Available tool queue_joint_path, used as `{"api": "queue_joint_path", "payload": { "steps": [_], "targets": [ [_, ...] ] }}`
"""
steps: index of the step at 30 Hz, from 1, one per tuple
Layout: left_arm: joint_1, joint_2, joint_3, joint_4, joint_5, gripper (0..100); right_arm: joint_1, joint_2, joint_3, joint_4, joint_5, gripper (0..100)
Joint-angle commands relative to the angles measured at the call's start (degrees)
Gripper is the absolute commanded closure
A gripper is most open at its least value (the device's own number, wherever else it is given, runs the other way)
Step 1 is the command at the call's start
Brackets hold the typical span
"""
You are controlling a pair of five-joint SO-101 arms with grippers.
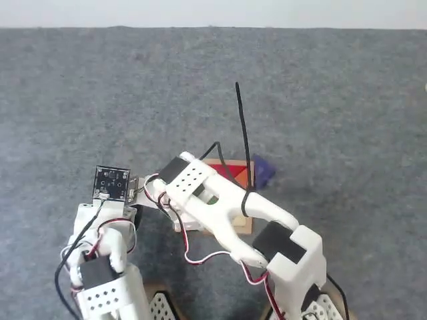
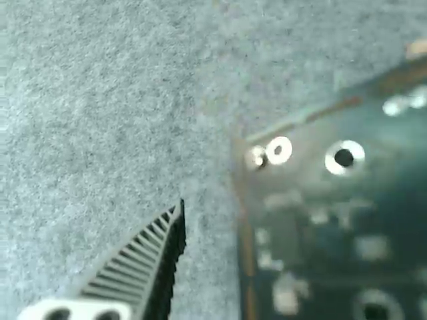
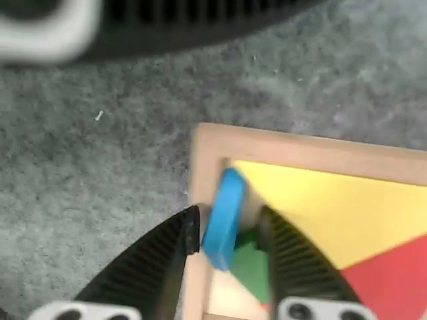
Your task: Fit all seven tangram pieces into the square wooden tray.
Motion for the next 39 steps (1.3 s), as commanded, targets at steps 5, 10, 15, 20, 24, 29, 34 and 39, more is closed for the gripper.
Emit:
{"api": "queue_joint_path", "payload": {
  "steps": [5, 10, 15, 20, 24, 29, 34, 39],
  "targets": [
    [0.2, 0.3, -0.4, -0.2, -0.6, 72, 3.3, -1.4, -3.4, -0.2, 2.0, 76.4],
    [0.2, 0.3, -0.4, -0.2, -0.6, 72, 5.7, -1.3, -6.9, 0.9, 1.8, 76.4],
    [0.2, 0.3, -0.4, -0.2, -0.6, 72, 7.4, -0.9, -11.4, 3.9, 1.8, 76.4],
    [0.2, 0.3, -0.4, -0.2, -0.6, 72, 9.1, -0.7, -11.6, 3.3, 1.8, 76.4],
    [0.2, 0.3, -0.4, -0.2, -0.6, 72, 10.8, -0.7, -11.5, 1.6, 1.8, 76.4],
    [0.2, 0.3, -0.4, -0.2, -0.6, 72, 11.7, 0.7, -11.5, 1.3, 1.8, 76.4],
    [0.2, 0.3, -0.4, -0.2, -0.6, 72, 11.4, 4.6, -11.6, 1.1, 1.7, 76.4],
    [0.2, 0.3, -0.4, -0.2, -0.6, 72, 11.4, 7.4, -11.8, -2.4, -1.3, 76.4]
  ]
}}
